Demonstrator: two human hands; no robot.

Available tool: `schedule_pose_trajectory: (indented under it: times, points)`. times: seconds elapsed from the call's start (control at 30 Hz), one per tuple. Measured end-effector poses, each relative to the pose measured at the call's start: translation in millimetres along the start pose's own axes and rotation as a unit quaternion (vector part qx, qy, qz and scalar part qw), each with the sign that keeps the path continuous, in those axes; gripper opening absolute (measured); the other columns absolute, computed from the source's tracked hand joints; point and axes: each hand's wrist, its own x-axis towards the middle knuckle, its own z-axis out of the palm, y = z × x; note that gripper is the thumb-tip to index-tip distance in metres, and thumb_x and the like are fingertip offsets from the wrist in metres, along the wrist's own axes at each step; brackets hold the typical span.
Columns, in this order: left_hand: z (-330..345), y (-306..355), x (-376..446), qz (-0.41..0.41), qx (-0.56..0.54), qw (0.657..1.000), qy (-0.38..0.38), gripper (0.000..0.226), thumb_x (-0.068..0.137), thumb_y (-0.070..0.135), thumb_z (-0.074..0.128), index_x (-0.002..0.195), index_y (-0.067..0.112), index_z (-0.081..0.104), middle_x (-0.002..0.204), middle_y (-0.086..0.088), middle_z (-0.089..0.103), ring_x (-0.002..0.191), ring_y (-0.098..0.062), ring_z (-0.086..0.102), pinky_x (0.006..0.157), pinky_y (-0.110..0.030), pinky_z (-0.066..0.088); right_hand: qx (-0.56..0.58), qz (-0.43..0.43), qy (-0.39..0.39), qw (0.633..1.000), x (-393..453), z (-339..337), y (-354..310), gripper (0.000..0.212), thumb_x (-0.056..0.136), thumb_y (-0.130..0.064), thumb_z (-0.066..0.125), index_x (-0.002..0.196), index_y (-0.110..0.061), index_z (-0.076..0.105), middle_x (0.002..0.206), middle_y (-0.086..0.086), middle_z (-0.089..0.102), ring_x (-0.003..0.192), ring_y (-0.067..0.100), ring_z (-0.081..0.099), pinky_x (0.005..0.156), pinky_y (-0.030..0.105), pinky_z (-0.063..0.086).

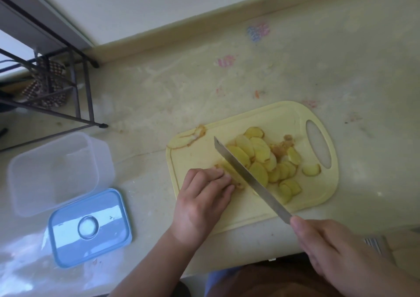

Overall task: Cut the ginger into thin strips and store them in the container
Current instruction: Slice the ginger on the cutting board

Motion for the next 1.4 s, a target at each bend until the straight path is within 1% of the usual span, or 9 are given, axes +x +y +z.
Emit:
schedule_pose_trajectory:
  times: [0.1, 0.2, 0.37, 0.47, 0.7, 0.93, 1.1, 1.2, 1.4]
  points:
    - [1, 0, 0, -0.009, 0.01, 1.0, 0.003, 0.013, 0.093, 0.02, 0.074, 0.101, 0.01, 0.075, 0.107, 0.001, 0.063, 0.095, -0.02, 0.064, 0.09, -0.026, 0.051, 0.034, 0.002, 0.021, 0.999, -9, -2, -8, 0.11, 0.037, -0.11, 0.011, 0.085, -0.021, 0.054, 0.06, 0.01, 0.053, 0.057, 0.013, 0.055, 0.075, 0.03, 0.042]
    - [1, -1, -1, -0.019, 0.035, 0.999, -0.001, 0.013, 0.087, 0.016, 0.08, 0.095, 0.005, 0.079, 0.1, -0.005, 0.07, 0.091, -0.02, 0.065, 0.087, -0.025, 0.051, 0.034, -0.031, 0.059, 0.997, -14, 0, -9, 0.101, 0.039, -0.111, 0.01, 0.077, -0.033, 0.06, 0.065, -0.003, 0.062, 0.065, 0.004, 0.061, 0.071, 0.02, 0.042]
    - [1, 0, -1, -0.021, 0.041, 0.999, 0.004, 0.013, 0.088, 0.016, 0.079, 0.092, 0.004, 0.079, 0.097, -0.006, 0.071, 0.09, -0.017, 0.063, 0.089, -0.021, 0.047, 0.014, 0.008, 0.039, 0.999, -11, -5, -13, 0.125, 0.03, -0.111, 0.004, 0.09, -0.019, 0.064, 0.092, -0.001, 0.067, 0.085, 0.006, 0.061, 0.084, 0.023, 0.041]
    - [1, -1, -1, -0.022, 0.04, 0.999, 0.008, 0.012, 0.085, 0.013, 0.081, 0.092, 0.004, 0.079, 0.097, -0.006, 0.071, 0.09, -0.017, 0.064, 0.089, -0.022, 0.048, -0.034, 0.013, -0.009, 0.999, -3, -6, -12, 0.117, 0.05, -0.105, 0.001, 0.082, -0.009, 0.06, 0.078, 0.009, 0.065, 0.077, 0.01, 0.061, 0.073, 0.022, 0.044]
    - [0, 1, 0, -0.027, 0.029, 0.999, 0.007, 0.012, 0.088, 0.015, 0.079, 0.092, 0.003, 0.079, 0.097, -0.004, 0.069, 0.09, -0.018, 0.064, 0.087, -0.023, 0.049, -0.018, -0.012, -0.011, 1.0, -9, -12, -24, 0.109, 0.036, -0.109, -0.001, 0.079, -0.024, 0.052, 0.062, 0.006, 0.053, 0.061, 0.013, 0.056, 0.073, 0.032, 0.045]
    - [0, 1, -1, -0.029, 0.027, 0.999, 0.009, 0.013, 0.089, 0.016, 0.078, 0.093, 0.003, 0.078, 0.1, 0.001, 0.062, 0.089, -0.016, 0.062, 0.081, -0.026, 0.052, -0.044, -0.005, 0.026, 0.999, -14, -12, -32, 0.138, 0.036, -0.11, 0.001, 0.083, 0.002, 0.066, 0.076, 0.006, 0.06, 0.079, 0.012, 0.058, 0.067, 0.013, 0.041]
    - [-1, 2, 1, -0.021, 0.028, 0.999, 0.007, 0.012, 0.085, 0.012, 0.081, 0.093, 0.003, 0.078, 0.099, 0.003, 0.061, 0.09, -0.014, 0.06, 0.083, -0.024, 0.05, -0.101, 0.027, 0.002, 0.995, -9, -11, -28, 0.14, 0.04, -0.104, -0.011, 0.103, -0.008, 0.069, 0.091, 0.002, 0.067, 0.101, -0.005, 0.046, 0.076, 0.006, 0.038]
    - [0, 2, 2, -0.016, 0.035, 0.999, 0.007, 0.013, 0.084, 0.011, 0.081, 0.093, 0.002, 0.078, 0.098, 0.0, 0.063, 0.088, -0.015, 0.06, 0.083, -0.023, 0.049, -0.094, 0.043, 0.005, 0.995, -8, -9, -26, 0.152, 0.023, -0.105, -0.017, 0.101, -0.007, 0.069, 0.093, 0.008, 0.07, 0.102, -0.005, 0.045, 0.074, 0.002, 0.036]
    - [1, 1, 0, -0.012, 0.021, 1.0, 0.011, 0.012, 0.088, 0.013, 0.079, 0.098, 0.007, 0.073, 0.102, 0.004, 0.059, 0.088, -0.014, 0.058, 0.086, -0.02, 0.045, -0.071, 0.014, -0.008, 0.997, -5, -9, -17, 0.124, 0.048, -0.104, -0.004, 0.085, -0.006, 0.062, 0.091, 0.009, 0.063, 0.088, 0.008, 0.056, 0.074, 0.015, 0.04]
